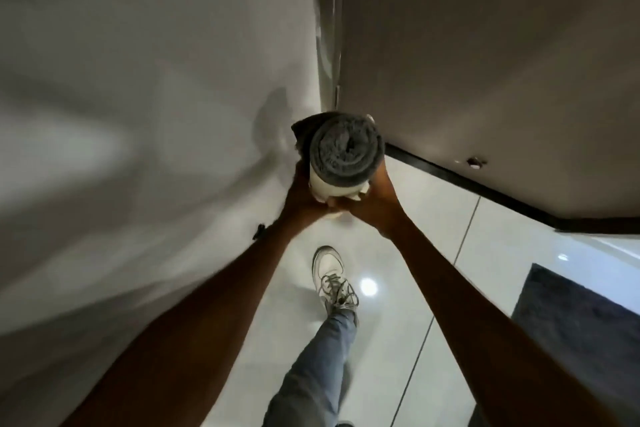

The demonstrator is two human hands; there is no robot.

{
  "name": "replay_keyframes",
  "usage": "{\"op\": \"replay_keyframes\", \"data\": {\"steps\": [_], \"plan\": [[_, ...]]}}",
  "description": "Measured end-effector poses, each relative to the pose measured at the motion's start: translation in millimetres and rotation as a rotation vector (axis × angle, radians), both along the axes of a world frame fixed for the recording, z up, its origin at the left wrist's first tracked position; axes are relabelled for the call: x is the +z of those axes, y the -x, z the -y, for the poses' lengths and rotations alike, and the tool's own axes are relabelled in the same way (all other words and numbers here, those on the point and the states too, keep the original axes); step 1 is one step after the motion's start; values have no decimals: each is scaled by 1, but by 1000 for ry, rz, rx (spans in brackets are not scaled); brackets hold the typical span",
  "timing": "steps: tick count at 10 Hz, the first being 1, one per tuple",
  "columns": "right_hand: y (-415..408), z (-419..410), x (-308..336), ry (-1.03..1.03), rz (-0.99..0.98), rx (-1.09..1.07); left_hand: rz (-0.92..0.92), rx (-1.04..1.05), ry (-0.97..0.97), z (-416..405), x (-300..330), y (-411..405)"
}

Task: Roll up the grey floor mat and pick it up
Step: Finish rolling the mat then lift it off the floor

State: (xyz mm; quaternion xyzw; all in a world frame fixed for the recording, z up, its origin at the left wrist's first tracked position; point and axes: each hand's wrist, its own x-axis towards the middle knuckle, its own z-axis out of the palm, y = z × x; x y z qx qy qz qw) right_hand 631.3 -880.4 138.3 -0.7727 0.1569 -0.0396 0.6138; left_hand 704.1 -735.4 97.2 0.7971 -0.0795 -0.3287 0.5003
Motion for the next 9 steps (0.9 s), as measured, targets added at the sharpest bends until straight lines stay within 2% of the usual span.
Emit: {"op": "replay_keyframes", "data": {"steps": [1, 2, 3, 4, 5, 6, 7, 8, 9], "plan": [[-34, 18, -14, 22, -41, -48, -67, 15, 70, 26, -9, -38], [-84, 36, -26, -47, -99, -122, -84, -44, 77, 49, -24, -82], [-125, 48, -31, -51, -195, -152, -79, -1, -55, 62, -25, -108], [-155, 56, -36, -76, -266, -152, 15, 9, -162, 71, -30, -122], [-156, 61, -42, -114, -298, -105, 18, 76, -179, 75, -34, -116], [-140, 59, -41, -130, -295, -101, 11, 182, -286, 76, -25, -89], [-109, 54, -26, -177, -376, -131, 119, 171, -358, 71, -6, -52], [-64, 54, 6, 183, -378, -168, 427, 61, -410, 64, 33, -18], [-28, 70, 86, 672, -213, -234, 838, 23, -362, 72, 112, -7]]}}
